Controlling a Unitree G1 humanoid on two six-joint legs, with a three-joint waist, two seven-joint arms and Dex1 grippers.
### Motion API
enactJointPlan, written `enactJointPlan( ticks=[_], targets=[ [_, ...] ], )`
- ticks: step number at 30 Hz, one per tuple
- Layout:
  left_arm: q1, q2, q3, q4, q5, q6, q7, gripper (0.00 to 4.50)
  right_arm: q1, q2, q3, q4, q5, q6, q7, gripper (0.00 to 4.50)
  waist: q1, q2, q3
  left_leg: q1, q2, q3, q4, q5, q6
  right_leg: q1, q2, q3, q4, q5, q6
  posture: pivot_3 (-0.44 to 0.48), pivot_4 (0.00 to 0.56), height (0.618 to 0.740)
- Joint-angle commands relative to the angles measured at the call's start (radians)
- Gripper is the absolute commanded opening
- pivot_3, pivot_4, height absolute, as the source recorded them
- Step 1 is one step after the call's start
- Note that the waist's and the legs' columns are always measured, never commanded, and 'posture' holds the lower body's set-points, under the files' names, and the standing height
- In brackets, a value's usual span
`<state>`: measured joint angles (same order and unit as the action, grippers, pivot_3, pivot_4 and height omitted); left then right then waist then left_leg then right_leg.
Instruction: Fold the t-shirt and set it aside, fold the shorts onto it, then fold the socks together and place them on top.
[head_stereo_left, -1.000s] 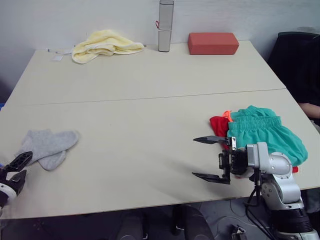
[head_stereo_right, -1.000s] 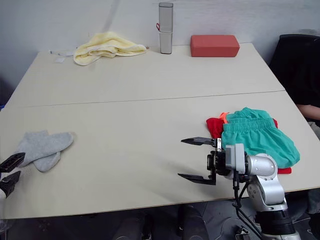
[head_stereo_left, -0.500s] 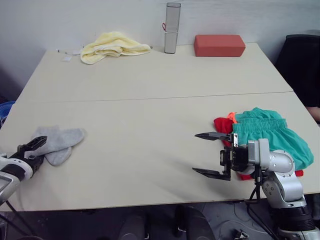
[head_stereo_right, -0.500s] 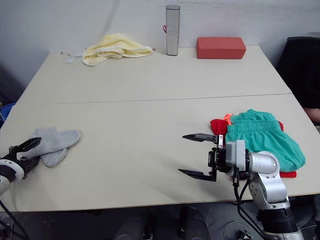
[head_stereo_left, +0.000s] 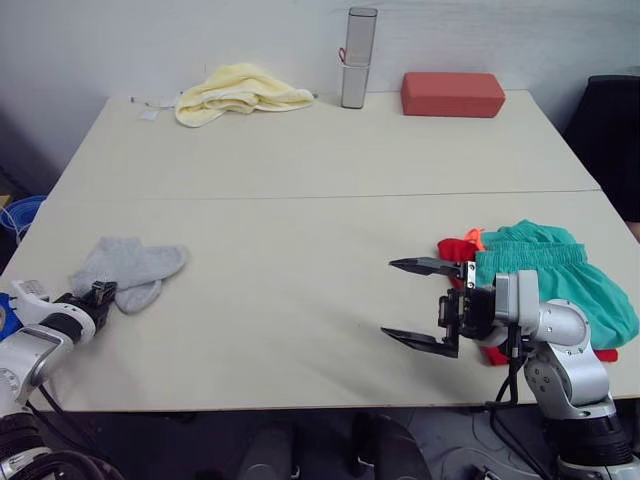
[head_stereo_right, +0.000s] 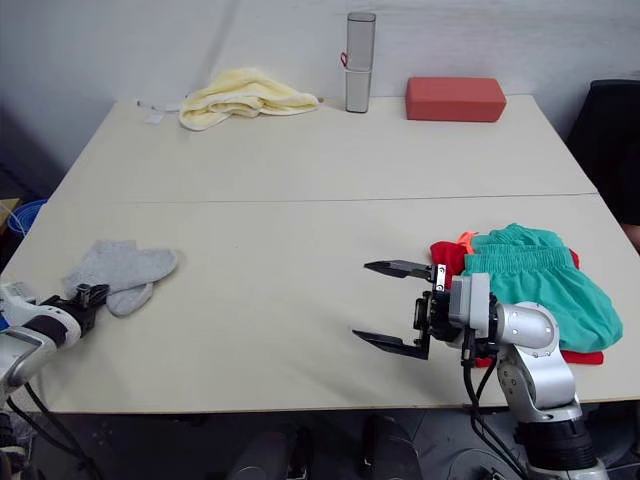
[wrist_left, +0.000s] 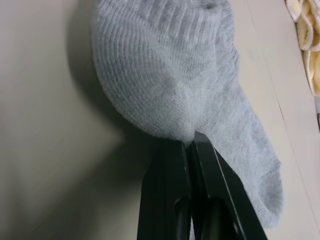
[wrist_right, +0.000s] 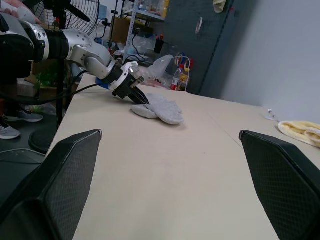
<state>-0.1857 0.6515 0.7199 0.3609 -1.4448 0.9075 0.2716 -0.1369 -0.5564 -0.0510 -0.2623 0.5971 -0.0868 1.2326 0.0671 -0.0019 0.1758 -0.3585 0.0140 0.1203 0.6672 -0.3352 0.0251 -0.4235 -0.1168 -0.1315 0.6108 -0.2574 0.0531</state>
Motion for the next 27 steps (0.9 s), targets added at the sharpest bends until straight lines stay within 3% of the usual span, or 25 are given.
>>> enactJointPlan(
  ticks=[1,7,12,14,18,23,27],
  targets=[
    [0.004,-0.052,-0.029,-0.011,0.022,0.049,-0.020,0.03,0.012,-0.010,-0.025,-0.048,0.017,0.001,-0.017,4.50,0.003,0.000,0.000,0.000,0.000,0.000,0.000,0.000,0.000,0.000,0.000,0.000,0.000,0.000,0.000,0.000,0.150,0.740],
    [0.031,-0.093,-0.015,-0.146,-0.052,0.113,-0.007,0.03,0.040,-0.026,-0.040,-0.057,0.014,-0.006,-0.022,4.50,0.005,0.000,0.000,0.000,0.000,0.000,0.000,0.000,0.000,0.000,0.000,0.000,-0.001,0.000,0.000,0.000,0.150,0.740],
    [0.100,-0.185,-0.089,-0.390,-0.231,0.147,0.123,0.03,0.078,-0.058,-0.079,-0.057,0.027,-0.013,-0.005,4.50,0.003,-0.002,0.001,0.000,0.000,0.000,0.000,-0.001,0.002,0.001,0.000,0.001,-0.003,0.001,0.001,0.000,0.150,0.740],
    [0.130,-0.232,-0.168,-0.488,-0.280,0.138,0.170,0.03,0.089,-0.069,-0.093,-0.054,0.029,-0.011,-0.003,4.50,0.001,-0.002,0.001,0.000,0.000,0.000,0.000,-0.001,0.002,0.001,0.000,0.001,-0.003,0.001,0.001,0.000,0.150,0.740],
    [0.150,-0.319,-0.316,-0.609,-0.263,0.095,0.212,0.03,0.115,-0.092,-0.115,-0.069,0.027,0.001,-0.008,4.50,0.002,-0.002,0.001,0.000,0.000,0.000,-0.001,-0.001,0.002,0.002,0.001,0.001,-0.004,0.001,0.001,0.000,0.150,0.740],
    [0.112,-0.396,-0.454,-0.632,-0.204,0.050,0.197,0.03,0.157,-0.131,-0.157,-0.089,0.048,0.021,-0.007,4.50,0.012,-0.002,0.001,0.000,0.000,0.000,0.000,-0.001,0.002,0.003,0.002,0.001,-0.005,0.001,0.001,0.000,0.150,0.740],
    [0.097,-0.406,-0.537,-0.655,-0.142,0.057,0.134,0.03,0.187,-0.157,-0.188,-0.115,0.064,0.050,-0.014,4.50,0.013,-0.002,0.001,0.002,0.000,-0.001,0.000,-0.002,0.005,0.008,0.002,-0.001,-0.011,0.002,0.003,0.000,0.150,0.740]
  ],
)
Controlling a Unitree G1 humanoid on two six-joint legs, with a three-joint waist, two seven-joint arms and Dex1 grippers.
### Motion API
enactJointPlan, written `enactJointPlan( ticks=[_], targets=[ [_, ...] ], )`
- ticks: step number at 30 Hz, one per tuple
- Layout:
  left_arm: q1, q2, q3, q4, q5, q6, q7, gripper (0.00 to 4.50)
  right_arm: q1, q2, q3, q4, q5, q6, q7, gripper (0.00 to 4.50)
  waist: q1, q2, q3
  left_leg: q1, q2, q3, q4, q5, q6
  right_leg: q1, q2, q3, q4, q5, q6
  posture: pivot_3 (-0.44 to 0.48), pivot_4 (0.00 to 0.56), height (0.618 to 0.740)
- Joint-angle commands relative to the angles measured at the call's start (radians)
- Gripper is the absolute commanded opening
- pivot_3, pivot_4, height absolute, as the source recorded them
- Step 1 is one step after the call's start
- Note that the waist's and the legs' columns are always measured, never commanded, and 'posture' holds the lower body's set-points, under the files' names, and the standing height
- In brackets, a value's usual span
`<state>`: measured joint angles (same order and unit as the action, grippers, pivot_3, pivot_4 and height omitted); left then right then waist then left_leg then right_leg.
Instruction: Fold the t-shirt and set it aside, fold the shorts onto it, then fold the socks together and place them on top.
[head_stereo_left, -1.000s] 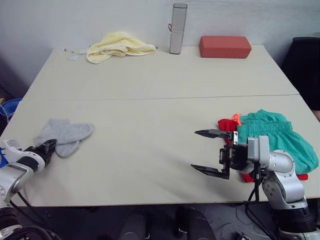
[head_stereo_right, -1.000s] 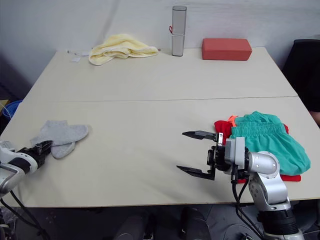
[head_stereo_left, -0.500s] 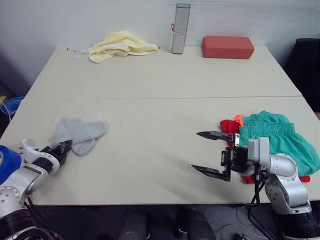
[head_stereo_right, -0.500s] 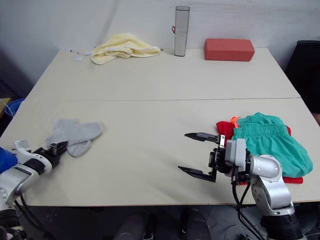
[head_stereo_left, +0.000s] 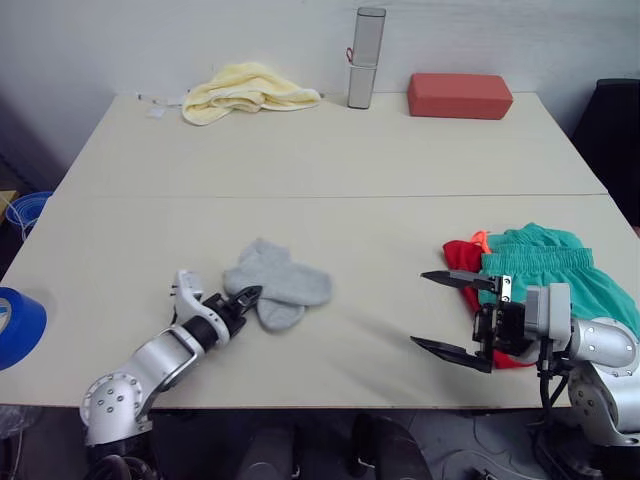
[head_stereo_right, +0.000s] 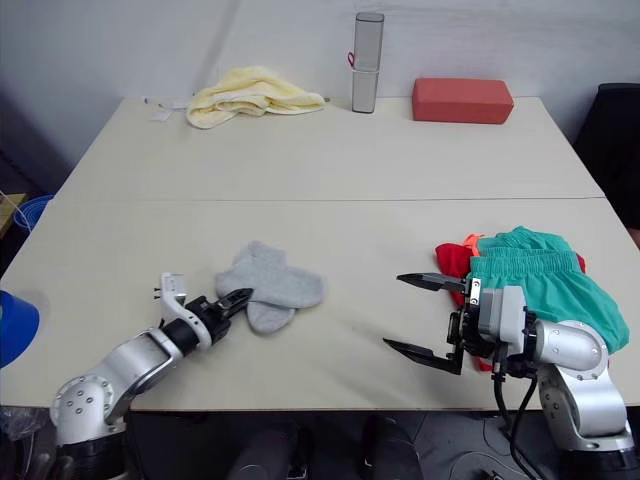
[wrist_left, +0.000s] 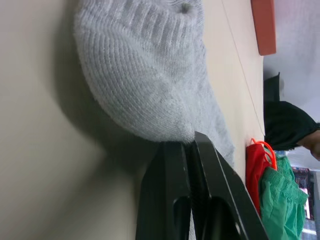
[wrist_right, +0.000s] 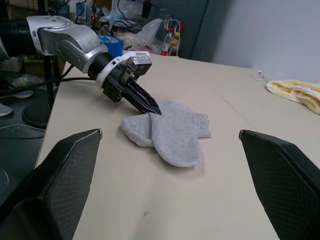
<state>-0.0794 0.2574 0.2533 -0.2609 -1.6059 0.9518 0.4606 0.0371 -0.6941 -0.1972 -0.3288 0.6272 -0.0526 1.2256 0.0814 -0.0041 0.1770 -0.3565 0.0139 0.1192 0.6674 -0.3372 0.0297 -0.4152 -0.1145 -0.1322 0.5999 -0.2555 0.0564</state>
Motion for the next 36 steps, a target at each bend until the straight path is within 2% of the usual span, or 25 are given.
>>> enactJointPlan(
  ticks=[1,10,14,17,21,25,27,30,33,36],
  targets=[
    [-0.005,-0.009,-0.092,-0.036,0.035,0.018,-0.074,0.03,0.021,-0.023,-0.048,-0.057,0.038,0.026,-0.012,4.50,-0.003,0.000,0.000,0.000,0.000,0.000,0.000,-0.001,0.001,0.001,0.000,0.000,-0.002,0.000,0.001,0.000,0.150,0.740],
    [0.000,-0.035,-0.210,-0.045,0.113,0.032,-0.163,0.03,0.078,-0.037,-0.072,-0.152,0.063,0.112,-0.063,4.50,-0.001,0.000,0.000,0.000,0.000,0.000,0.000,-0.003,0.004,0.003,0.000,0.000,-0.008,0.002,0.003,0.000,0.150,0.740],
    [-0.017,0.018,-0.243,-0.044,0.148,0.081,-0.237,0.03,0.084,-0.036,-0.064,-0.186,0.067,0.153,-0.096,4.50,-0.002,0.000,0.000,0.000,0.000,0.000,0.000,-0.004,0.005,0.003,0.000,0.000,-0.010,0.002,0.003,0.000,0.150,0.740],
    [-0.006,0.064,-0.225,-0.061,0.167,0.089,-0.264,0.61,0.073,-0.040,-0.053,-0.221,0.077,0.217,-0.151,4.50,-0.007,0.001,0.000,0.000,0.000,0.000,-0.001,-0.004,0.005,0.002,0.000,0.000,-0.009,0.002,0.003,0.000,0.150,0.740],
    [0.017,0.158,-0.155,-0.085,0.184,0.078,-0.344,1.86,0.045,-0.056,-0.041,-0.277,0.138,0.367,-0.254,4.50,-0.023,0.000,0.001,-0.002,0.001,0.000,-0.002,-0.004,0.003,0.000,0.000,-0.001,-0.009,0.001,0.001,0.000,0.150,0.740],
    [0.038,0.307,-0.098,-0.084,0.221,0.093,-0.523,3.03,0.037,-0.063,-0.028,-0.324,0.198,0.470,-0.311,4.50,-0.035,0.001,0.001,-0.002,0.002,-0.001,-0.004,-0.004,0.002,-0.001,0.000,-0.002,-0.008,-0.001,-0.001,0.000,0.150,0.740],
    [0.044,0.440,-0.089,-0.078,0.325,0.071,-0.692,3.03,0.047,-0.056,-0.011,-0.350,0.223,0.502,-0.320,4.50,-0.036,0.000,0.001,-0.002,0.002,-0.001,-0.004,-0.004,0.002,-0.002,0.000,-0.002,-0.007,-0.001,-0.002,0.000,0.150,0.740],
    [0.026,0.531,-0.093,-0.043,0.460,-0.026,-0.888,3.03,0.051,-0.050,0.022,-0.378,0.227,0.519,-0.320,4.50,-0.036,0.003,0.001,-0.006,0.002,-0.001,-0.005,-0.004,0.002,-0.007,0.001,-0.002,-0.007,-0.002,-0.003,0.000,0.150,0.740],
    [-0.095,0.565,-0.174,0.077,0.671,-0.174,-1.036,2.42,0.061,-0.049,0.140,-0.382,0.136,0.508,-0.295,3.90,-0.023,0.002,0.002,-0.014,0.002,-0.001,-0.003,-0.002,0.001,-0.013,0.000,-0.002,-0.007,-0.001,-0.002,0.000,0.150,0.740],
    [-0.217,0.536,-0.273,0.180,0.839,-0.285,-1.136,1.51,0.063,-0.055,0.253,-0.348,0.002,0.466,-0.286,2.90,-0.026,0.002,0.002,-0.016,0.002,-0.001,-0.003,-0.003,0.002,-0.014,0.000,-0.003,-0.009,-0.001,-0.002,0.000,0.150,0.740]
  ],
)
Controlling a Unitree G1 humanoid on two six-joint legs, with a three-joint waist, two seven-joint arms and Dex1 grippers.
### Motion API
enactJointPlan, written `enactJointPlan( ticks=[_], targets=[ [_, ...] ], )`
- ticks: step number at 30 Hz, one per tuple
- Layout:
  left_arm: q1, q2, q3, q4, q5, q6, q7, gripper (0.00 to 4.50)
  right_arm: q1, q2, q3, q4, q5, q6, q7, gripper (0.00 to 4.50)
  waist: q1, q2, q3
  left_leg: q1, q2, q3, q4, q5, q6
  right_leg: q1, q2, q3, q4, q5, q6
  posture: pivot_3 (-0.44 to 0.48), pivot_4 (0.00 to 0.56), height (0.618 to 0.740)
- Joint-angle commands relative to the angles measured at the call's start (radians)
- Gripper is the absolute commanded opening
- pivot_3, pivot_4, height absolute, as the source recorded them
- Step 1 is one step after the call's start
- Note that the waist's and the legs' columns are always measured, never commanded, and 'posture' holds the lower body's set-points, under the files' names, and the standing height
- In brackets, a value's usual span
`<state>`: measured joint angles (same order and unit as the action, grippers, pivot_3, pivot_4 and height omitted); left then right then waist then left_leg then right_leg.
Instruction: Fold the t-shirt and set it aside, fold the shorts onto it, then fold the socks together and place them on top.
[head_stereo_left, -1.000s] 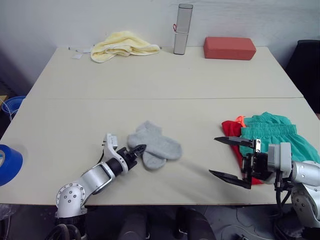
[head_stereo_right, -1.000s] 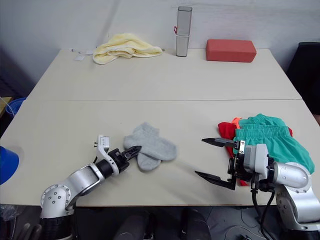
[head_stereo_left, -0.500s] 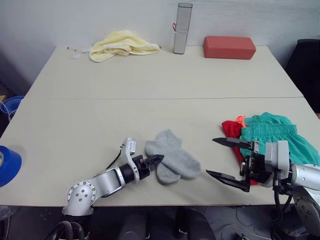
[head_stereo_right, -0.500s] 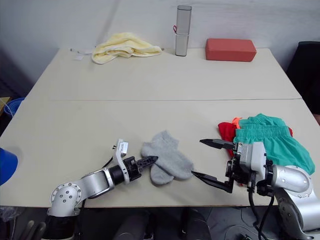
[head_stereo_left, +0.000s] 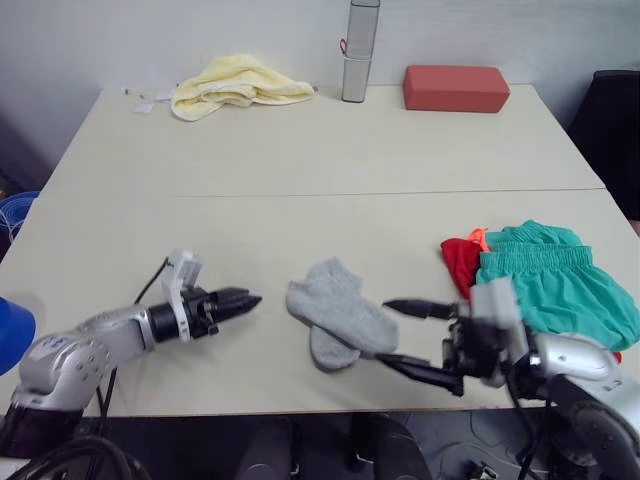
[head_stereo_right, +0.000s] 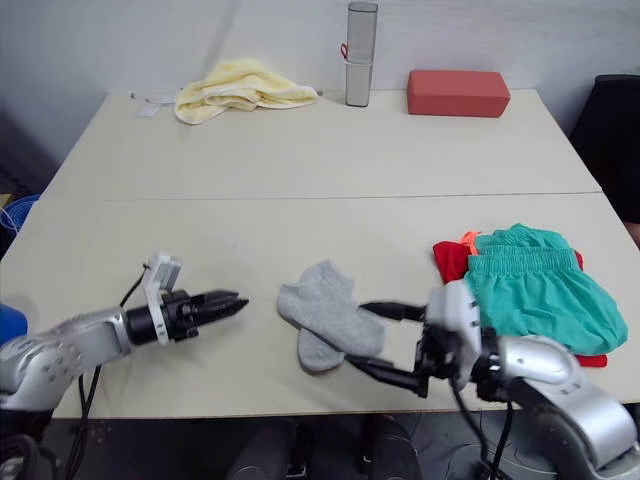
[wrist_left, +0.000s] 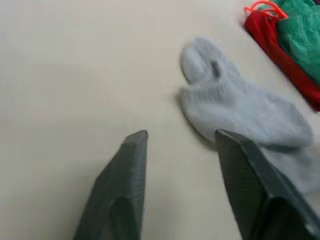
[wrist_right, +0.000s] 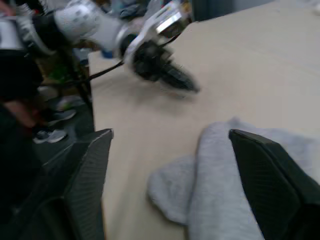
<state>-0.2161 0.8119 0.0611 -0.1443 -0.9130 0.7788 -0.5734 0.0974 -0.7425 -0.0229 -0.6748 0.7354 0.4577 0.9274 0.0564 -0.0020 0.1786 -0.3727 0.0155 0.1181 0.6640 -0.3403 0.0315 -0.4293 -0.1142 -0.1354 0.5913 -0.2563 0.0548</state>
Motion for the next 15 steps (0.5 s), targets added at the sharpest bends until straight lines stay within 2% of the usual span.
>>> enactJointPlan(
  ticks=[1,5,8,9,15],
  targets=[
    [-0.116,-0.032,-0.111,0.093,0.188,-0.139,-0.137,1.22,0.002,-0.009,0.106,0.007,-0.133,-0.046,0.016,2.58,-0.003,-0.001,0.000,0.000,0.000,0.000,0.000,0.000,0.001,0.000,0.000,0.000,0.000,0.000,0.001,0.000,0.150,0.740],
    [-0.252,-0.126,-0.210,0.218,0.332,-0.273,-0.259,0.02,-0.021,0.025,0.197,0.061,-0.245,-0.080,-0.007,1.22,-0.007,-0.002,0.000,-0.002,0.000,0.003,0.001,0.001,0.006,0.000,0.001,0.000,-0.001,0.001,0.003,0.000,0.150,0.740],
    [-0.329,-0.203,-0.246,0.308,0.416,-0.358,-0.301,0.00,-0.040,0.053,0.241,0.099,-0.317,-0.114,-0.026,0.17,-0.011,-0.003,0.001,-0.003,0.000,0.004,0.002,0.003,0.006,0.000,0.004,-0.001,0.001,0.002,0.004,0.000,0.150,0.740],
    [-0.357,-0.232,-0.256,0.342,0.446,-0.387,-0.305,0.00,-0.047,0.068,0.253,0.111,-0.335,-0.127,-0.035,0.03,-0.011,-0.004,0.002,-0.003,0.000,0.004,0.003,0.003,0.006,0.000,0.004,-0.001,0.001,0.003,0.005,0.000,0.150,0.740],
    [-0.482,-0.362,-0.284,0.496,0.564,-0.499,-0.349,0.00,-0.063,0.115,0.292,0.150,-0.392,-0.166,-0.043,0.03,-0.013,-0.006,0.002,-0.002,0.000,0.004,0.008,0.005,0.007,0.001,0.004,0.000,0.002,0.003,0.005,0.000,0.150,0.740]
  ],
)
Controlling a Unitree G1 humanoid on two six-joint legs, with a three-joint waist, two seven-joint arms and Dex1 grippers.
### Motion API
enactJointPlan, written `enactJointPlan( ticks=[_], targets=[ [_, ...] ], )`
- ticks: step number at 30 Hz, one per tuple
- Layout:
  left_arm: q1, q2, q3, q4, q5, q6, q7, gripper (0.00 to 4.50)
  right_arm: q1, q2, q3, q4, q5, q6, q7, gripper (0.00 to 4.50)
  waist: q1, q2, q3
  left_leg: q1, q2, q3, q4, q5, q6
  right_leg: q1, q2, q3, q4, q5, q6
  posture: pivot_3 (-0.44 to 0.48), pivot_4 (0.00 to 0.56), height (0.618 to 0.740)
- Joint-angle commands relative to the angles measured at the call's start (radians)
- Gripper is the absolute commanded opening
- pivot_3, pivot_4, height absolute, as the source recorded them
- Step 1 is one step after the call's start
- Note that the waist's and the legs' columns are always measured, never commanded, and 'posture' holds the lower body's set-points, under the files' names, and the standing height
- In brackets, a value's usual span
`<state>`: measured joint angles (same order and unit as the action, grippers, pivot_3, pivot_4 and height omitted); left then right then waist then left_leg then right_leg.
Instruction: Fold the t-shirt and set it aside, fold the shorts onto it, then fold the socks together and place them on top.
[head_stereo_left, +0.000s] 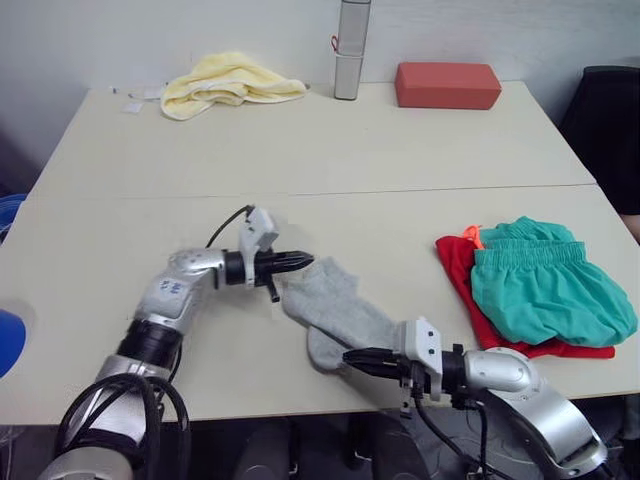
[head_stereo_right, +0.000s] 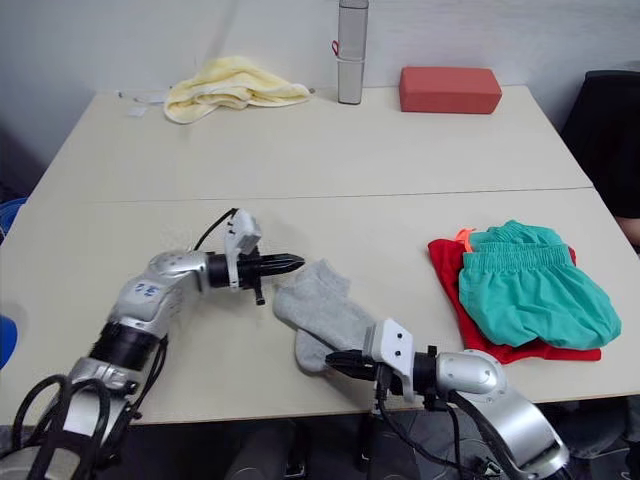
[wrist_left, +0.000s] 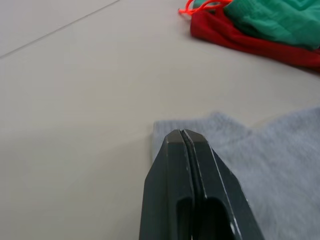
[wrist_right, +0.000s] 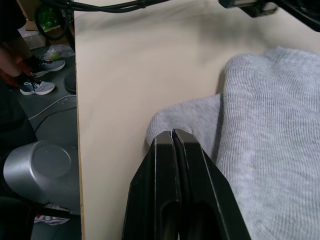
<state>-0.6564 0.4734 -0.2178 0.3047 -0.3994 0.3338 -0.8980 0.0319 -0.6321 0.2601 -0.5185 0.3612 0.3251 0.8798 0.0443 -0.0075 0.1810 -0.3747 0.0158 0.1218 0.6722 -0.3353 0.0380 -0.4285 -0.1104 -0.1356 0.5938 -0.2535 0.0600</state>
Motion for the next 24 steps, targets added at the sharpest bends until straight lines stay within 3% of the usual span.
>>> enactJointPlan(
  ticks=[1,6,13,18,24],
  targets=[
    [-0.052,-0.034,-0.007,0.063,0.067,-0.068,-0.031,0.00,0.003,0.005,0.014,-0.004,-0.025,-0.038,0.007,0.03,-0.003,0.000,0.000,0.000,0.000,0.000,0.001,0.000,0.000,0.000,0.000,0.000,0.001,0.000,0.000,0.000,0.150,0.740],
    [-0.097,-0.079,-0.028,0.171,0.168,-0.120,-0.039,0.00,0.002,0.016,0.056,0.029,-0.088,-0.022,-0.021,0.03,-0.011,0.000,0.000,0.000,0.000,-0.001,0.006,0.000,0.001,0.000,-0.001,0.000,0.005,0.000,0.000,0.000,0.150,0.740],
    [-0.087,-0.073,-0.028,0.212,0.240,-0.107,-0.039,0.00,-0.026,0.031,0.074,0.094,-0.147,0.008,-0.049,0.03,-0.020,-0.001,0.000,0.000,0.000,-0.001,0.008,-0.001,0.002,0.000,-0.002,0.000,0.007,0.000,0.000,0.000,0.150,0.740],
    [-0.032,-0.028,-0.027,0.120,0.247,-0.026,-0.067,0.00,-0.059,0.005,0.034,0.127,-0.154,0.026,-0.048,0.03,-0.021,-0.001,0.000,0.001,0.000,-0.001,0.009,-0.001,0.002,0.001,-0.003,0.001,0.009,0.000,0.000,0.000,0.150,0.740],
    [0.096,0.055,-0.001,-0.110,0.230,0.114,-0.063,0.00,-0.102,-0.063,-0.046,0.159,-0.116,0.048,0.003,0.03,-0.022,-0.001,0.000,0.002,0.000,-0.002,0.009,-0.001,0.002,0.001,-0.004,0.002,0.009,0.000,0.000,0.000,0.150,0.740]
  ],
)
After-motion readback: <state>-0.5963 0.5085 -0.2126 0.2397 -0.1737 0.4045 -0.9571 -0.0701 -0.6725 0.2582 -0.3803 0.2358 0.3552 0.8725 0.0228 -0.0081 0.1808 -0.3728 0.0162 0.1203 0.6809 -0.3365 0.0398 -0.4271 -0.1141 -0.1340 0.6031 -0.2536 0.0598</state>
